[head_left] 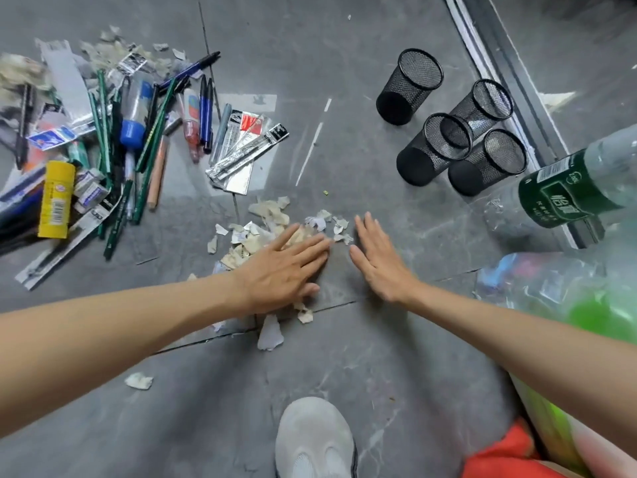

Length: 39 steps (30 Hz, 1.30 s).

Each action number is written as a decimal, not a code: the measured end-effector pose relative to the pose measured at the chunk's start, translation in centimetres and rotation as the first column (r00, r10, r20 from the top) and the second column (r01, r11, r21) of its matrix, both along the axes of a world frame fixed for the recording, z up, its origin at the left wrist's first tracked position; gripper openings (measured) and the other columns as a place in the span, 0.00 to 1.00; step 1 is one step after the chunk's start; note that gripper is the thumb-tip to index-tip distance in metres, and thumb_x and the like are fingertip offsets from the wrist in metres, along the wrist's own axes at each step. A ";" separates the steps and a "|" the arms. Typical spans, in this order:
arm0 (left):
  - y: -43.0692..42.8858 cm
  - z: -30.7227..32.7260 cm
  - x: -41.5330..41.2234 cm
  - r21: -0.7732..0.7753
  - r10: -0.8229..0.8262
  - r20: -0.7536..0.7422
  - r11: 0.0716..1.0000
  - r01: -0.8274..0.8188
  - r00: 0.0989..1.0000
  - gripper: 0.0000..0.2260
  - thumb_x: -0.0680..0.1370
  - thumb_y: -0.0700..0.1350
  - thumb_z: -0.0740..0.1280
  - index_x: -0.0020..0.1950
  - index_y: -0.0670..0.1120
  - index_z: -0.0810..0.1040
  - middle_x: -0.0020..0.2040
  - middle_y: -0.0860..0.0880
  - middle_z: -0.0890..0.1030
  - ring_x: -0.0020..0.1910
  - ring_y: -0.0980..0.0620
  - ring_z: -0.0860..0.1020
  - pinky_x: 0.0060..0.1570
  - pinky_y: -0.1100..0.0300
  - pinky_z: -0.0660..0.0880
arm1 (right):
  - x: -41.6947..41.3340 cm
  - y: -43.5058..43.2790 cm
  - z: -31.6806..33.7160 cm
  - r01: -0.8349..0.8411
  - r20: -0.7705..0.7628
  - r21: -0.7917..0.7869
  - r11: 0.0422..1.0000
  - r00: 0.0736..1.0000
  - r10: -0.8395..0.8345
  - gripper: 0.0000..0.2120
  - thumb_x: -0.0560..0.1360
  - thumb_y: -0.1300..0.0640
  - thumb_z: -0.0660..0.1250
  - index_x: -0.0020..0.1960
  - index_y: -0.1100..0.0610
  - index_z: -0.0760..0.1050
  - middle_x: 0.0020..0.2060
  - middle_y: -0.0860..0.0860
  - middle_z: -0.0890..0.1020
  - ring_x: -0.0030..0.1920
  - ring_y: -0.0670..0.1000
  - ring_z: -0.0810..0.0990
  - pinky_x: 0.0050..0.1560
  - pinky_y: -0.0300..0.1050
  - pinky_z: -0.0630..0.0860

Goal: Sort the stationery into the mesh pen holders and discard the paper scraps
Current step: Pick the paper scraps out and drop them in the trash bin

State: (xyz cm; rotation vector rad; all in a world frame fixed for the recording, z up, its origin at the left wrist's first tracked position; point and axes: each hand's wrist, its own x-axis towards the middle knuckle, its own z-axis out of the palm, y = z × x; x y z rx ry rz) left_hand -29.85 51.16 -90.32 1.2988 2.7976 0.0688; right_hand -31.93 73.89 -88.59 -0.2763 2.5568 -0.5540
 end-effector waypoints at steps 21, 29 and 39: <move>-18.7 0.4 12.3 -0.197 0.331 0.179 0.935 -0.296 0.926 0.49 0.70 0.75 0.52 0.77 0.42 0.43 0.76 0.37 0.51 0.76 0.44 0.45 0.72 0.44 0.45 | 1.4 -8.6 0.7 -0.627 -0.128 -0.033 0.778 0.775 0.619 0.44 0.72 0.27 0.47 0.76 0.48 0.33 0.75 0.47 0.32 0.75 0.46 0.33 0.75 0.51 0.38; -14.0 0.3 8.4 -0.128 0.395 0.235 0.918 -0.375 0.888 0.52 0.68 0.76 0.51 0.76 0.42 0.38 0.76 0.36 0.48 0.76 0.45 0.42 0.72 0.46 0.39 | 2.7 -6.2 0.2 -0.670 -0.074 0.041 0.741 0.737 0.671 0.63 0.57 0.21 0.60 0.73 0.47 0.25 0.73 0.52 0.28 0.75 0.53 0.31 0.74 0.54 0.38; -7.3 0.6 5.1 -0.026 0.460 0.460 0.862 -0.507 0.759 0.56 0.64 0.73 0.60 0.70 0.47 0.25 0.75 0.41 0.31 0.74 0.46 0.31 0.68 0.46 0.30 | 0.4 -6.2 0.1 -0.563 -0.038 0.056 0.825 0.824 0.565 0.63 0.60 0.28 0.67 0.71 0.51 0.26 0.72 0.51 0.28 0.74 0.52 0.31 0.74 0.44 0.35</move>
